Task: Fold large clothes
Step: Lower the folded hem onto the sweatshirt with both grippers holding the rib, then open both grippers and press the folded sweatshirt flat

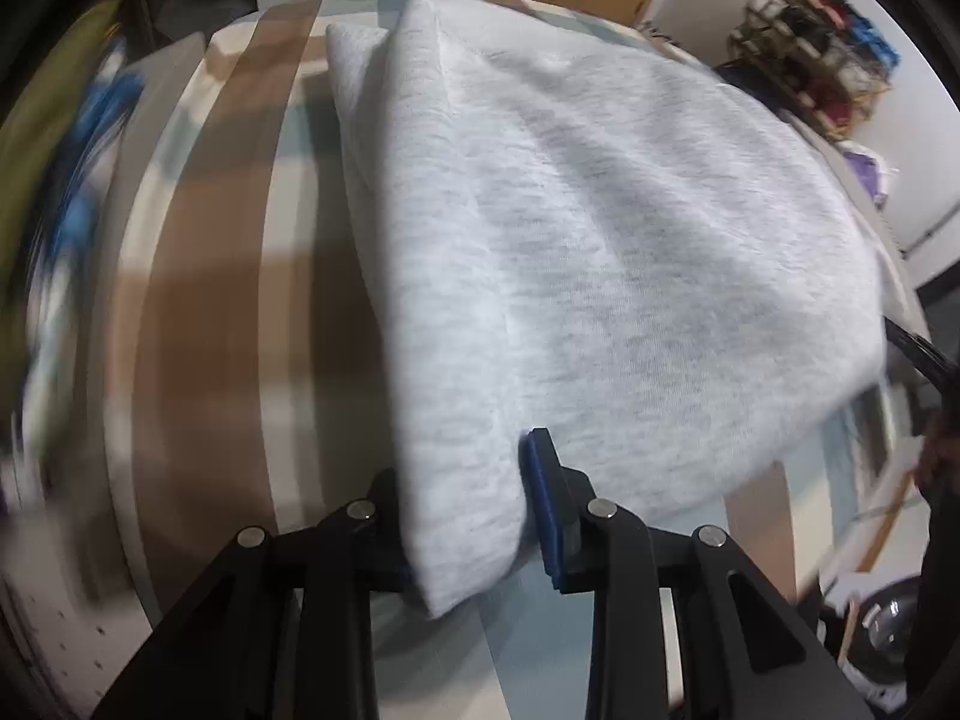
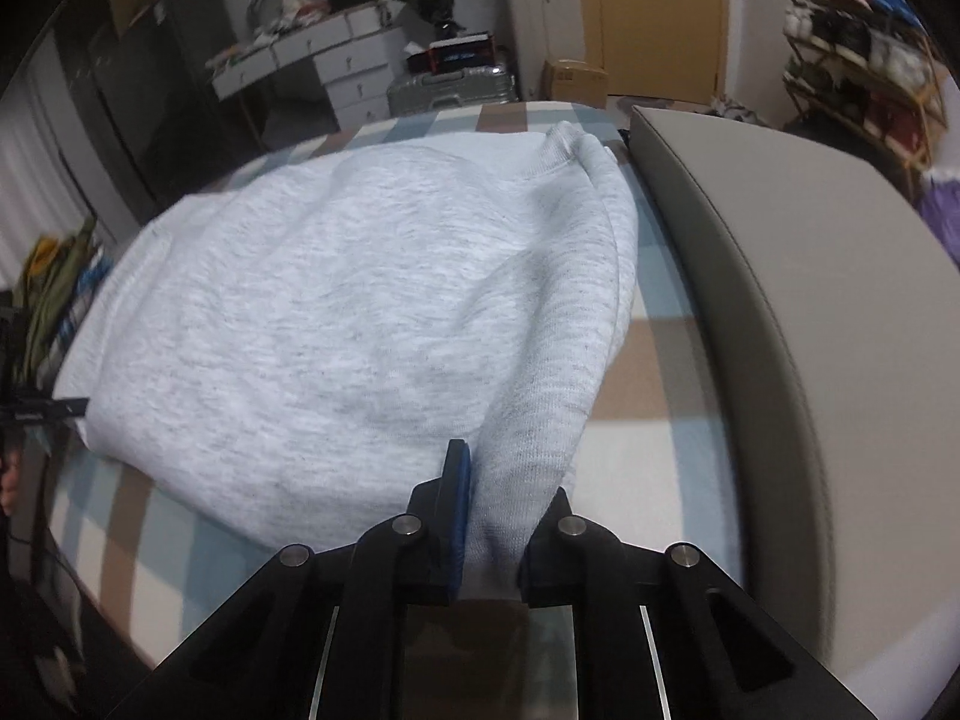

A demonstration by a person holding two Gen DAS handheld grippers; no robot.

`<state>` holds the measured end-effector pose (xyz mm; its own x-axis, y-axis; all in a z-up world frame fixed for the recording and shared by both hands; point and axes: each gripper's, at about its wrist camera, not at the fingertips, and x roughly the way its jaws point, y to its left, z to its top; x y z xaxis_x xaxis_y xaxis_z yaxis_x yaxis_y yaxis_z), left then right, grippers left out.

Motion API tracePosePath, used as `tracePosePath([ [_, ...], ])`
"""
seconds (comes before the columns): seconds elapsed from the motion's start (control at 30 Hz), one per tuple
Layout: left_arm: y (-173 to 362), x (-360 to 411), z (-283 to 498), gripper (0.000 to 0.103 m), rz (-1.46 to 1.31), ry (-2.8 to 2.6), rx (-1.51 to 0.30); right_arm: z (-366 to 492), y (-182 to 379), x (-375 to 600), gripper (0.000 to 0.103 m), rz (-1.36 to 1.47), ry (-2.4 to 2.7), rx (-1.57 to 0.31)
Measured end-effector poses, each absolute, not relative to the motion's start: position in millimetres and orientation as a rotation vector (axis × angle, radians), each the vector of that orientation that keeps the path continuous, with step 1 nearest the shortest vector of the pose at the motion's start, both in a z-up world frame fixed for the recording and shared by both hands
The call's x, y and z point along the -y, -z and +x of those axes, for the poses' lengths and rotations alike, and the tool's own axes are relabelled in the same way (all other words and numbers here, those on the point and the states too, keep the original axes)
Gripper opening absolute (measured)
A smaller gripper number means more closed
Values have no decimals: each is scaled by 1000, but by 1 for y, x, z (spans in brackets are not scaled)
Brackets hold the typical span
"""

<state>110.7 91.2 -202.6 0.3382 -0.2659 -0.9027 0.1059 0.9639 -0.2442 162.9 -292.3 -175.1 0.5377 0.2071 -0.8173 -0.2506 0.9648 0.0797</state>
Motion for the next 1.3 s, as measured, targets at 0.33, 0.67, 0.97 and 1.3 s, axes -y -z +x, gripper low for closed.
tracePosePath([
  [0.33,87,-114,35,45,-185,-17,-737,114,85,298,30,-66,-134,-669],
  [0.67,157,12,149,101,-95,253,-962,162,156,147,58,-89,-429,-868],
  [0.97,189,-1,147,101,-102,290,-850,174,199,150,63,-100,-422,-916],
  [1.3,186,19,129,101,-158,331,-825,194,129,98,92,-82,-458,-720],
])
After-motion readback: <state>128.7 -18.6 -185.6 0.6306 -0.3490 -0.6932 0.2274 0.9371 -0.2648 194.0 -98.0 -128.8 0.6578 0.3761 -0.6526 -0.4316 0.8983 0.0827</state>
